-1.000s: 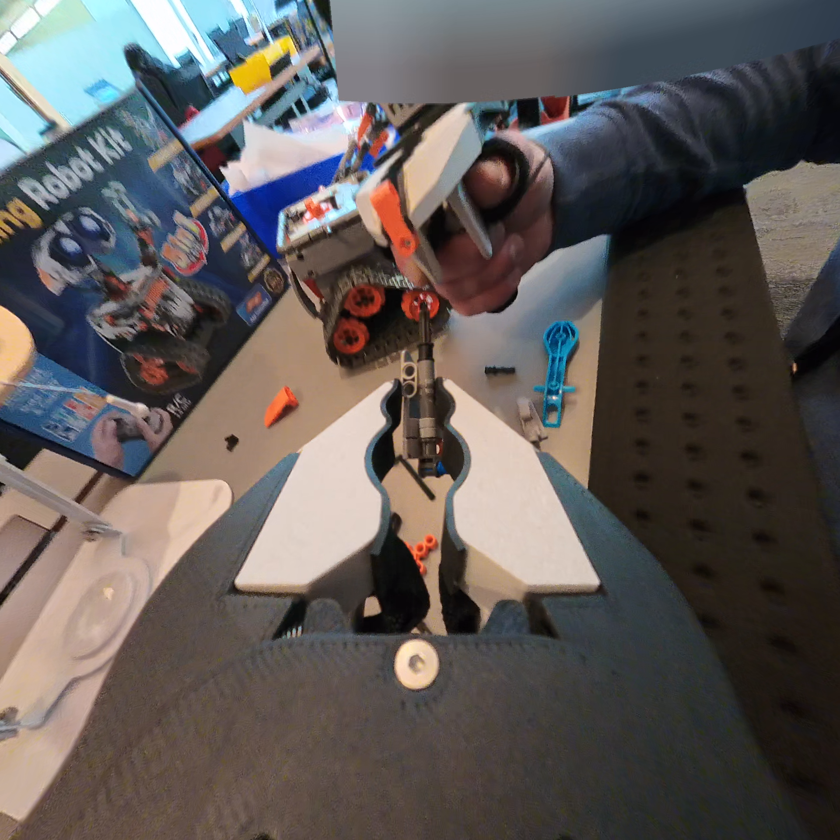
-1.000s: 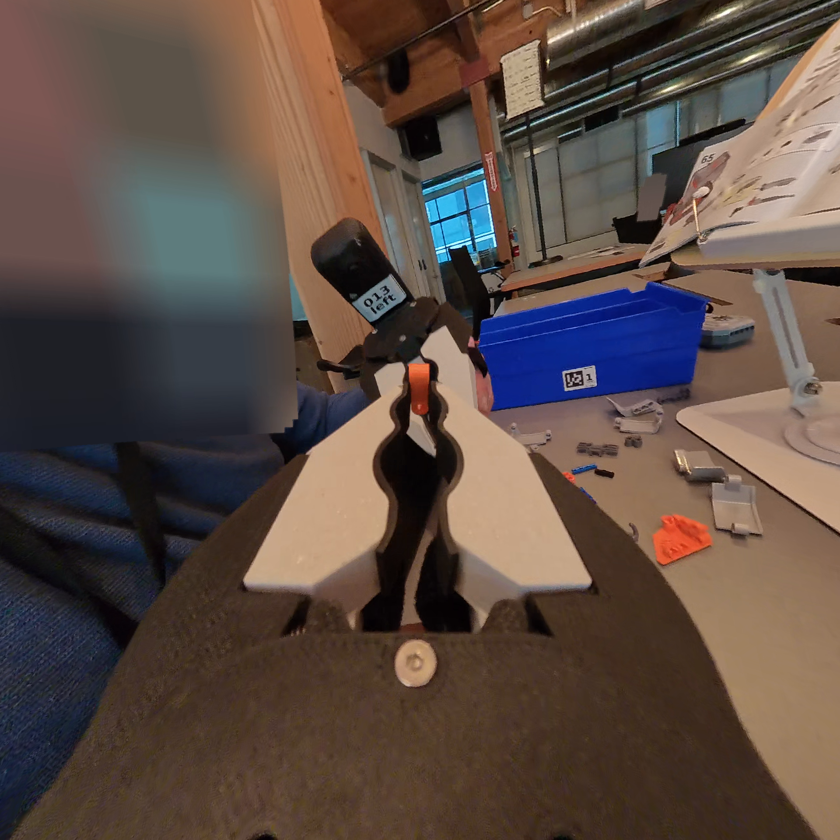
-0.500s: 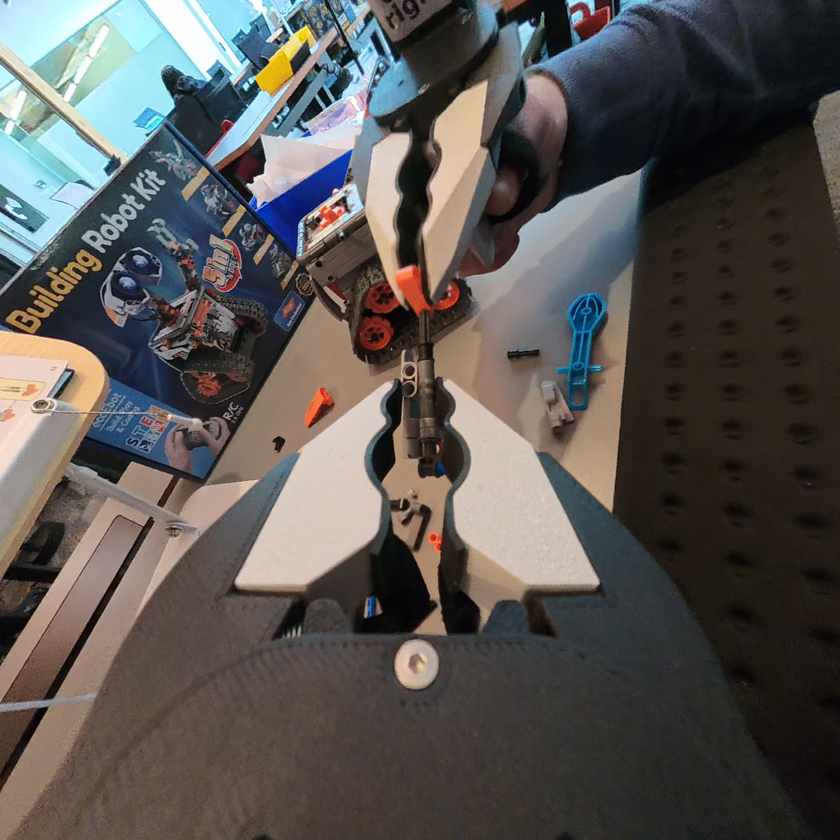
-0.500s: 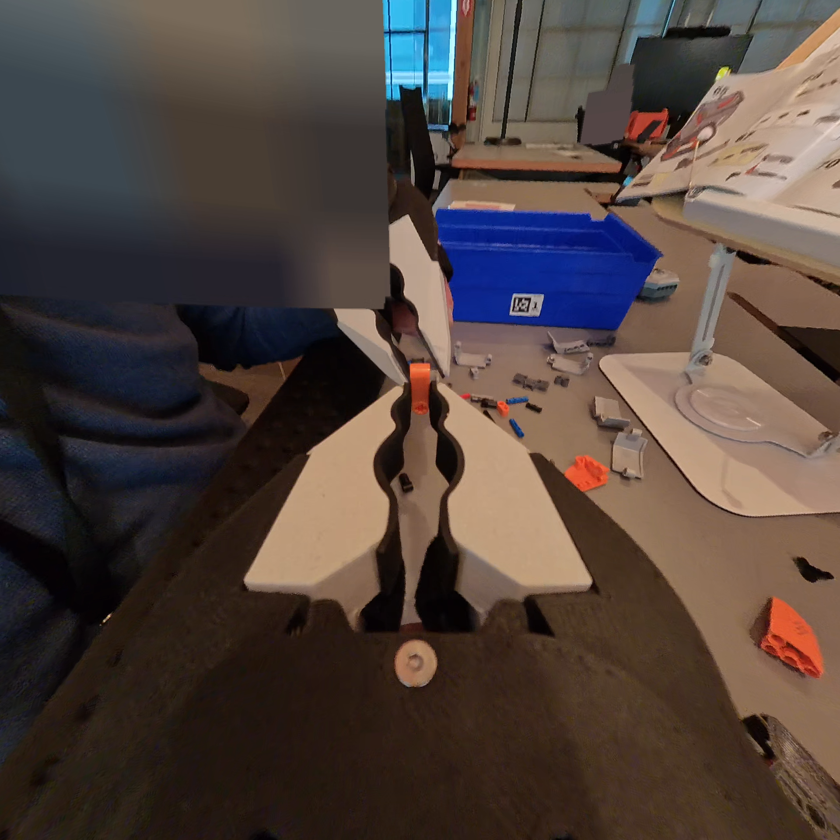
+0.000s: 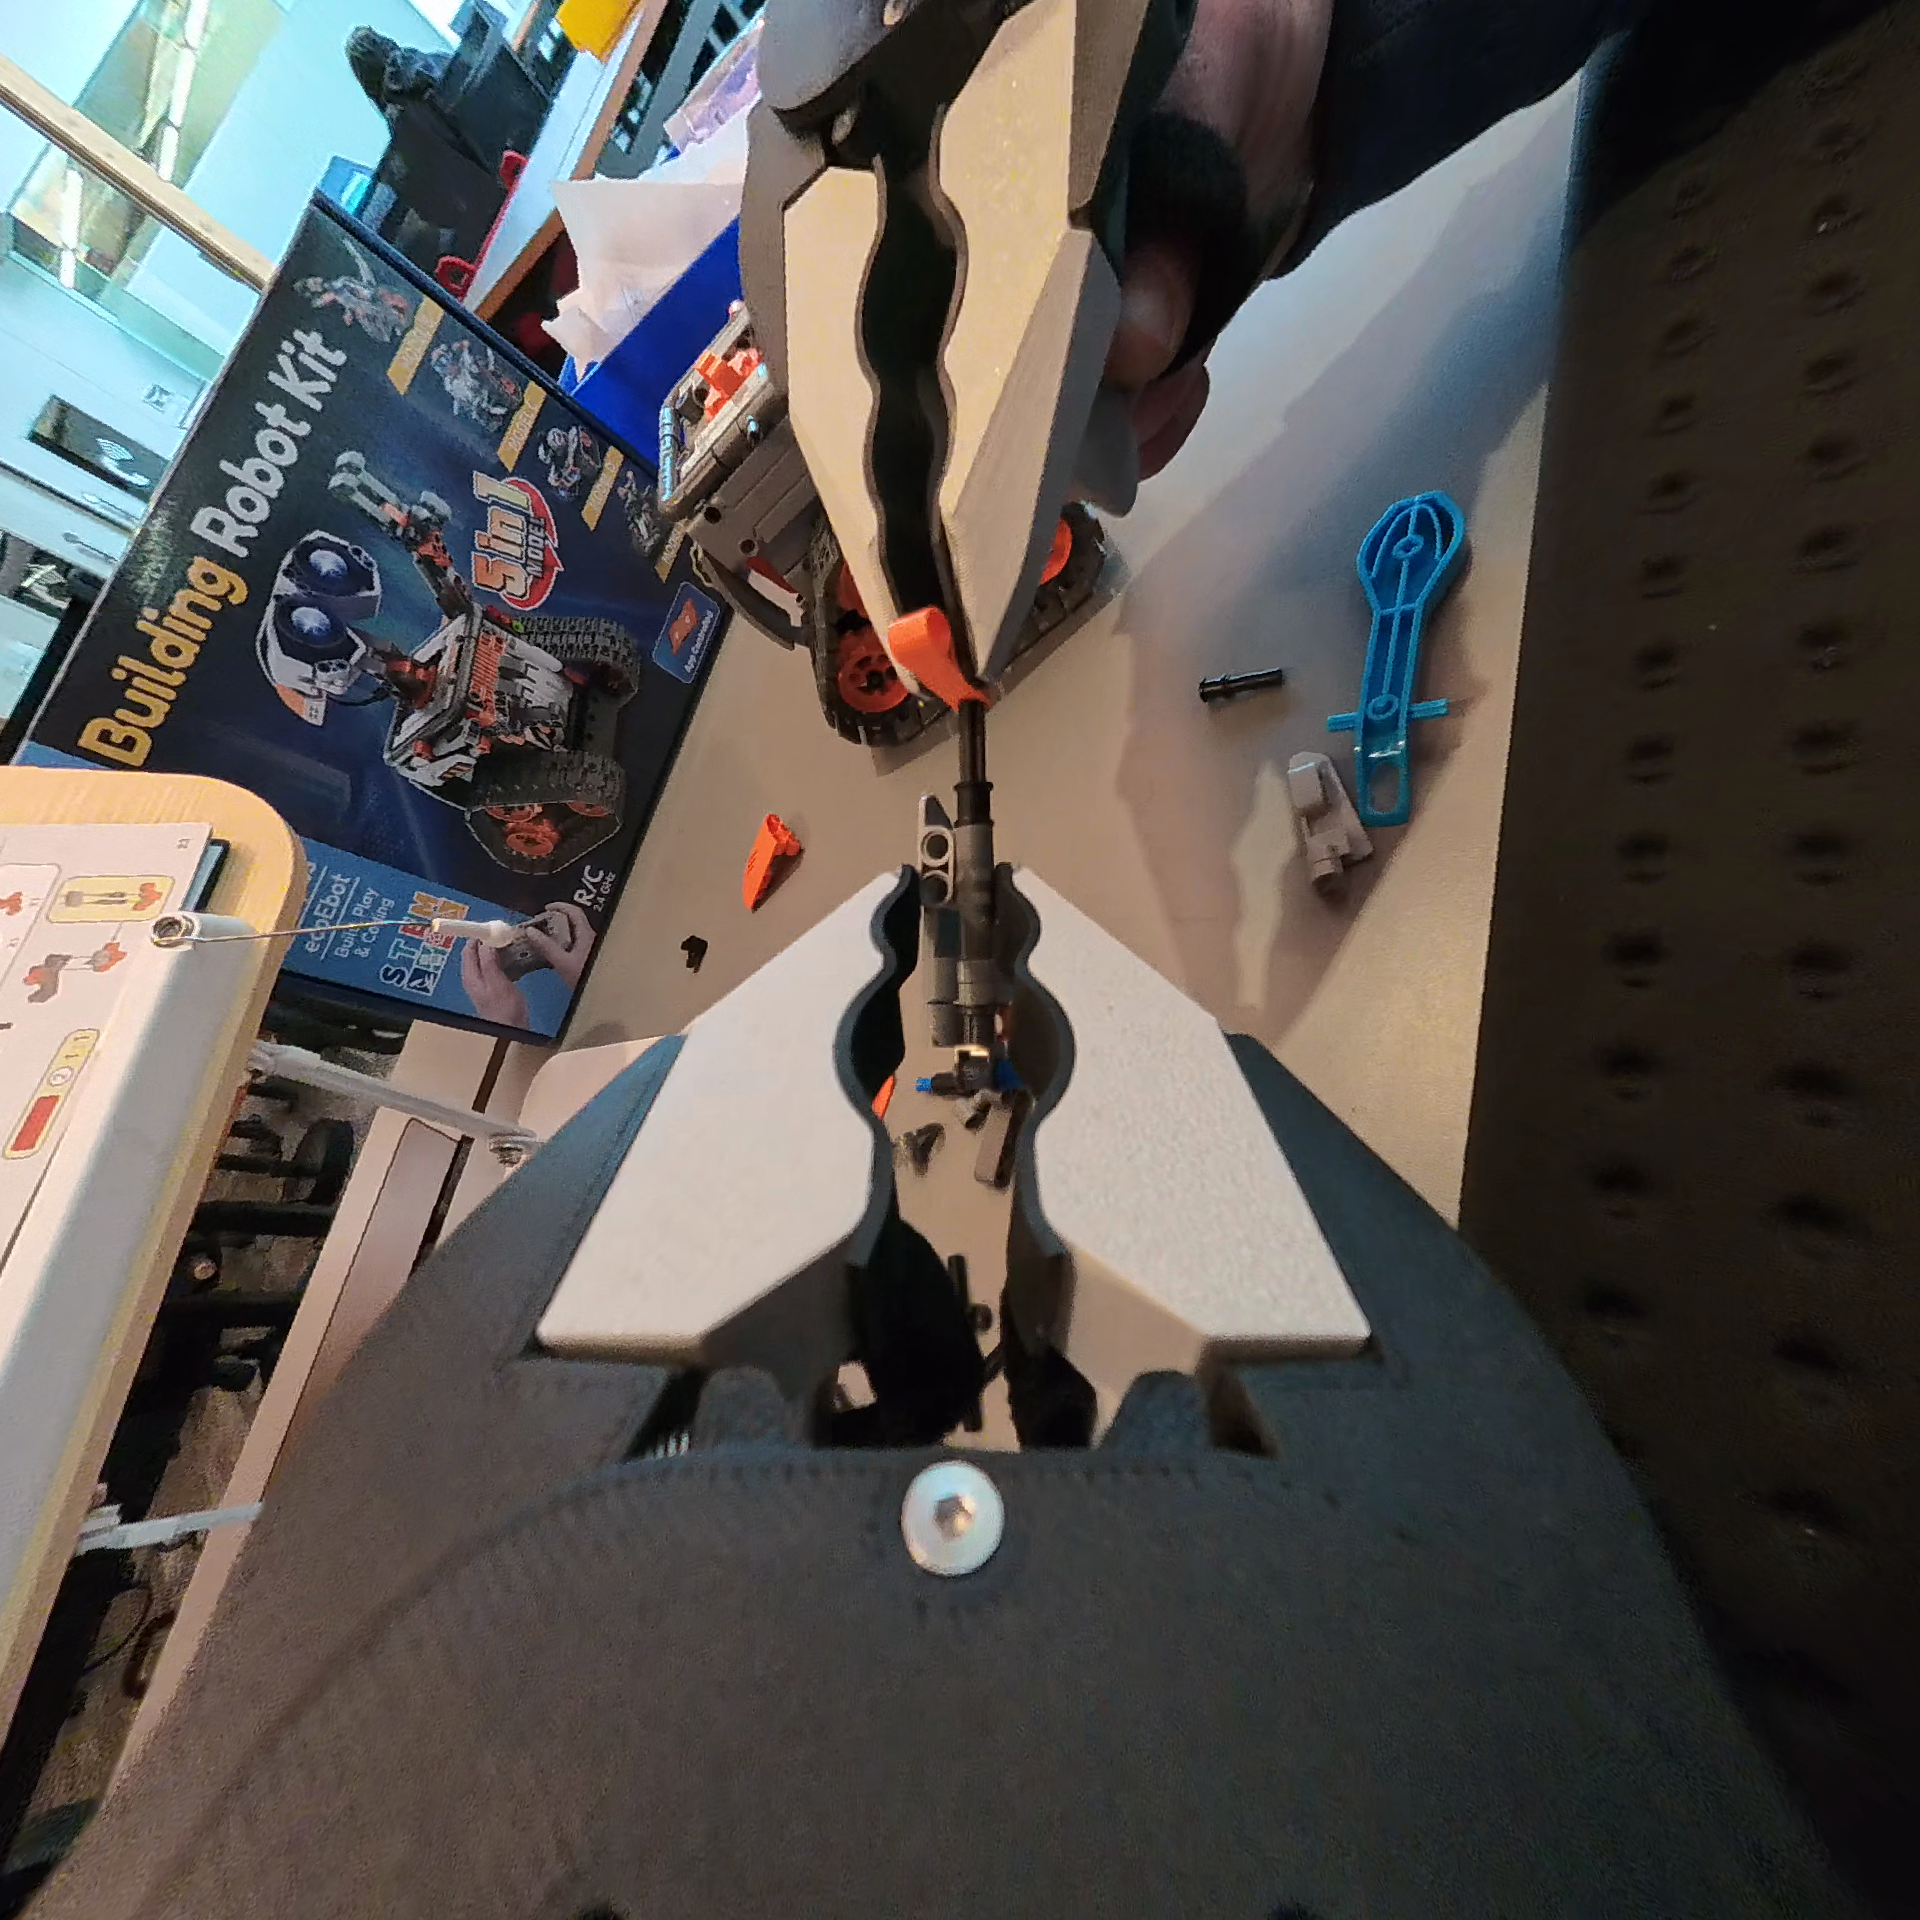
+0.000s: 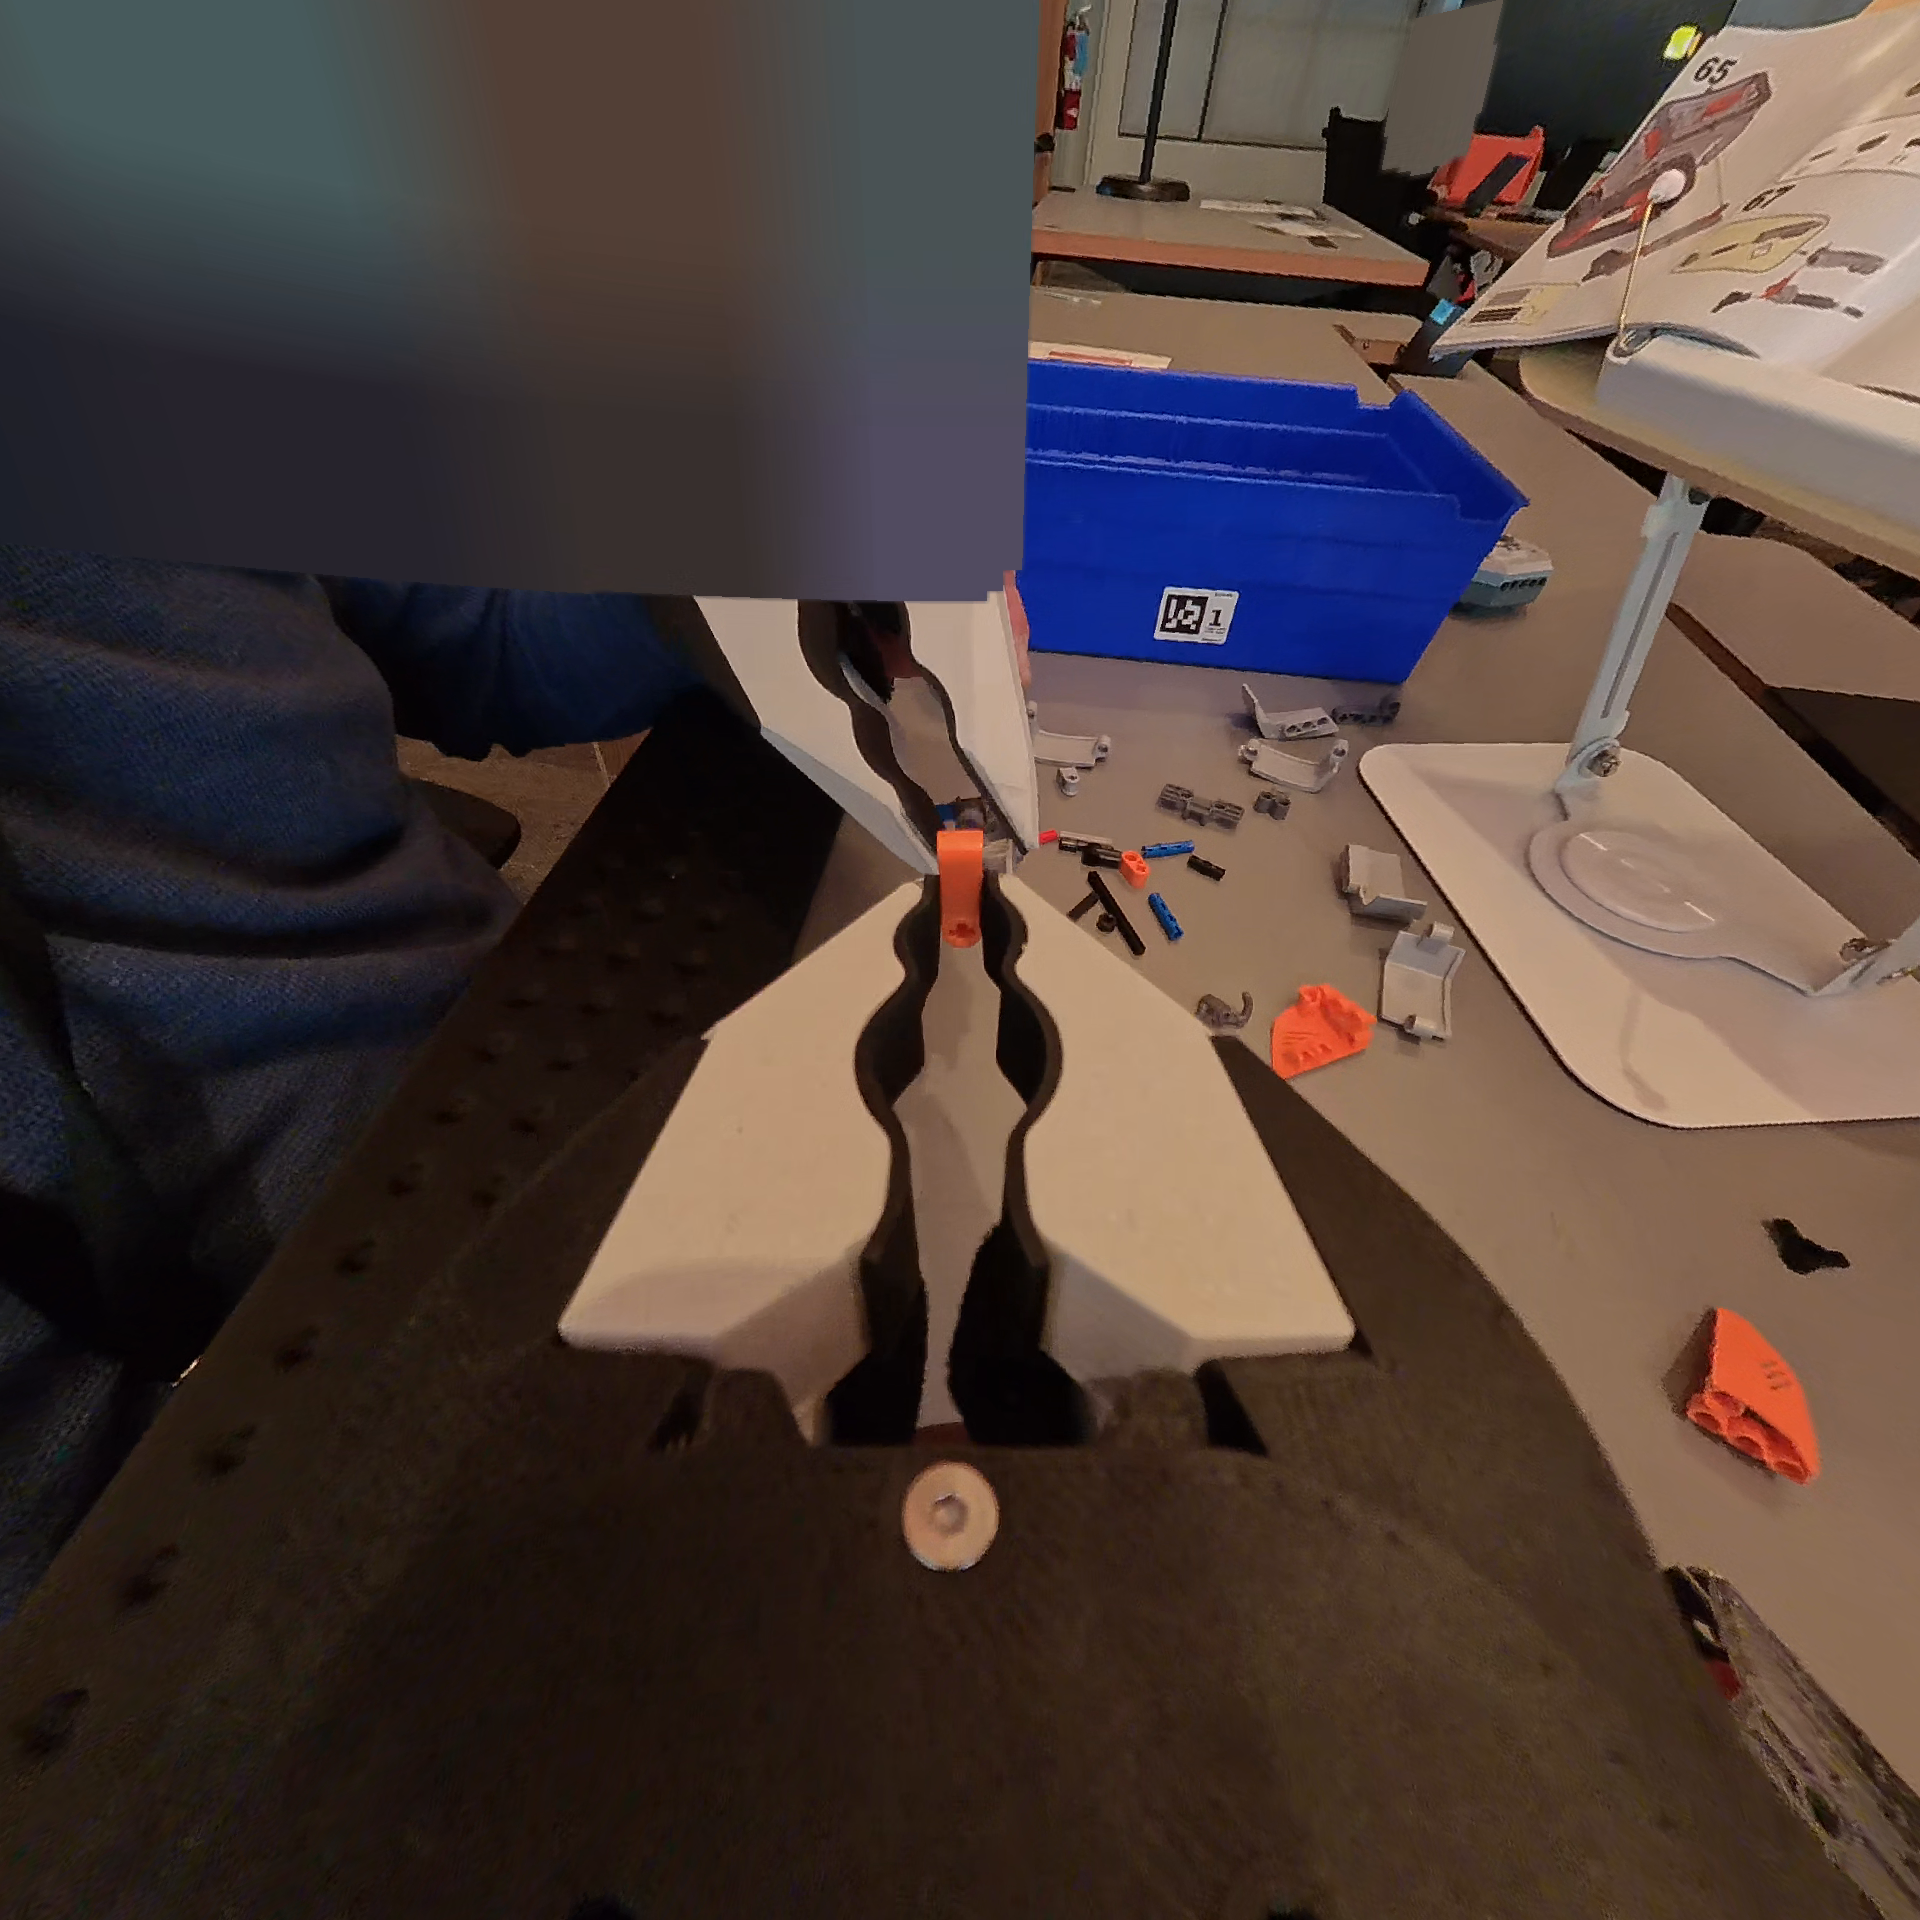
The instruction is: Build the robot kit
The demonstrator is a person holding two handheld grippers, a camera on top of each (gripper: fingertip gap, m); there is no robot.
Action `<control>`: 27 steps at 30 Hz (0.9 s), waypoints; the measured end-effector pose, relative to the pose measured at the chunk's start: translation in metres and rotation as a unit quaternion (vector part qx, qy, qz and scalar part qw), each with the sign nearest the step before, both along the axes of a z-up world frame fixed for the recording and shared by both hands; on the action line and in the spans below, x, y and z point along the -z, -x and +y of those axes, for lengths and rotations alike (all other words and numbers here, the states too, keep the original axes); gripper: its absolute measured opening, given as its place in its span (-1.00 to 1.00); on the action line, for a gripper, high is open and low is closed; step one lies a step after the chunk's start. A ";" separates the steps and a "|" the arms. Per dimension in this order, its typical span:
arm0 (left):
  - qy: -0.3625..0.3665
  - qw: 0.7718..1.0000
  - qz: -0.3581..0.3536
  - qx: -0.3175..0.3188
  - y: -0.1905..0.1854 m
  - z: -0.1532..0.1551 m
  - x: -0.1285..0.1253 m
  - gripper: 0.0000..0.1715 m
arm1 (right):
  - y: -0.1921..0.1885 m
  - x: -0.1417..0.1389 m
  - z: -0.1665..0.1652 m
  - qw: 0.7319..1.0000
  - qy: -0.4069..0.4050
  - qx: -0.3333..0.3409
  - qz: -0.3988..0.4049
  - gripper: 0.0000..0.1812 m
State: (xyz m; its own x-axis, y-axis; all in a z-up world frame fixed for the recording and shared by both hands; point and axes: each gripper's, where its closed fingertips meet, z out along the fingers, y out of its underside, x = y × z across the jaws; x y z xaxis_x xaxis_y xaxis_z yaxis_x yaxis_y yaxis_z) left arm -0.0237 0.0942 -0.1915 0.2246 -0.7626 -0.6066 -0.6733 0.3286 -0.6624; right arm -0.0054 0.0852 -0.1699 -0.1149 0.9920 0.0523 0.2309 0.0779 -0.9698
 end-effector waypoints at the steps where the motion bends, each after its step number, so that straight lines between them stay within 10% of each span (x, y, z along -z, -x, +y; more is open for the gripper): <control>1: -0.001 1.000 0.002 -0.001 0.000 0.000 0.001 -0.87 | 0.000 0.000 0.000 1.000 -0.002 0.001 -0.001 -0.94; 27: 0.029 0.995 -0.096 0.010 -0.008 -0.003 -0.005 -0.88 | 0.001 -0.008 -0.004 0.998 -0.025 -0.008 0.060 -0.94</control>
